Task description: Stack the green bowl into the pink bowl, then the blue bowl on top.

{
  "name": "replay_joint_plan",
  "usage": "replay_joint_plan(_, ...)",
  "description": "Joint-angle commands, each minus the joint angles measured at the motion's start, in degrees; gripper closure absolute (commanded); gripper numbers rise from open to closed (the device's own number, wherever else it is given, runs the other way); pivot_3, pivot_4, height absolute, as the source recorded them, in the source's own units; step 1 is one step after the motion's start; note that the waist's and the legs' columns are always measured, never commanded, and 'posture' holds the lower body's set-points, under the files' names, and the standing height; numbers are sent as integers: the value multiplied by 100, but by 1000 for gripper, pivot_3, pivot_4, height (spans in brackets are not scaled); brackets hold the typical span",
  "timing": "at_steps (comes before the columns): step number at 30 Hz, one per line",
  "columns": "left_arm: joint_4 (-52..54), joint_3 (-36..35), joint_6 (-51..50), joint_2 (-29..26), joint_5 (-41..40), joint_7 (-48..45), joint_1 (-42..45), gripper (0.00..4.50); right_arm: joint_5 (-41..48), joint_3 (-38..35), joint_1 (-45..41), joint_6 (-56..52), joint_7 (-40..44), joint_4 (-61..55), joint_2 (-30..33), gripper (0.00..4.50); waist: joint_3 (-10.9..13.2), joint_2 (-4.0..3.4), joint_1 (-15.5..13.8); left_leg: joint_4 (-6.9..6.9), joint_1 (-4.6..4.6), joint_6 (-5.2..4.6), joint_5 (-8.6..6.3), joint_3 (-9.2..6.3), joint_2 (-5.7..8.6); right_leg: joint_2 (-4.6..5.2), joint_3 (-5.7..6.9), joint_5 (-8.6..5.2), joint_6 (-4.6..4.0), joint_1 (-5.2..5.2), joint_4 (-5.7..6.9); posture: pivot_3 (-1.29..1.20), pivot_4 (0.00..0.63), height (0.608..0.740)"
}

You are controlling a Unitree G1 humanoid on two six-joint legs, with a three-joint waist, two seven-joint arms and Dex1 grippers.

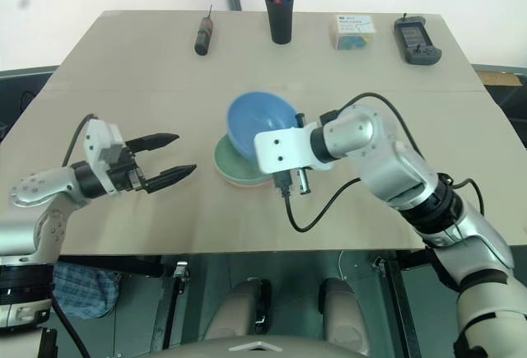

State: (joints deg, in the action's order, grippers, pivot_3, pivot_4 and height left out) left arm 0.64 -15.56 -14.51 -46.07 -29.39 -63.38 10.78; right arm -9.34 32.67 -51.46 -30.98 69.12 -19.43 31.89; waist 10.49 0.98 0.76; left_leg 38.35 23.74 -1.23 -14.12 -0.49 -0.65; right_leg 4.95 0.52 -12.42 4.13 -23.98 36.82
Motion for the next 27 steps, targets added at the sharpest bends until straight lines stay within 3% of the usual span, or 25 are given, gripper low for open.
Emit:
replay_joint_plan(1, -7, -250, 151, -135, -20, -66, -44, 0, -136, 31, -295, 45, -113, -161, -176, 4446, 0, 0, -2, 0, 0, 0, 0, 0, 0, 0, 0, 0, 0, 0, 0, 0, 150, 740)
replay_joint_plan(4, -18, -254, 161, -139, -29, -70, -62, 0, -167, 42, -433, 13, -150, -89, -327, 3488, 0, 0, 5, 0, 0, 0, 0, 1, 0, 1, 0, 0, 0, 0, 0, 0, 150, 740)
replay_joint_plan(9, 45, -189, 135, -51, -112, -81, -35, 0, -220, -113, -571, -285, -307, -172, -440, 1376, 0, 0, 5, 0, 0, 0, 0, 0, 0, 0, 1, 0, 0, 0, 1, 0, 150, 740)
replay_joint_plan(16, 392, -70, -63, 111, -122, 213, 24, 0, 584, -1418, -235, -1594, -715, -494, -576, 1376, -2, 3, -5, 0, 1, 0, 0, -3, 0, 0, 2, 0, 0, 2, 1, 0, 150, 740)
replay_joint_plan(23, 1109, -15, -639, 372, -7, 1140, -239, 0, 1068, -3137, 1339, -1946, -1418, -1100, -48, 1376, -7, 11, -19, -1, 1, -1, 0, -4, 7, 9, 5, 1, 0, 12, -5, 0, 150, 740)
replay_joint_plan(27, 1454, 19, -739, 490, 50, 1432, -597, 0, 1699, -4094, 2600, -1436, -1299, -1285, 137, 1376, -8, 11, -4, -4, -5, -1, -1, -9, 0, 2, 5, 0, -1, 12, -2, 0, 150, 740)
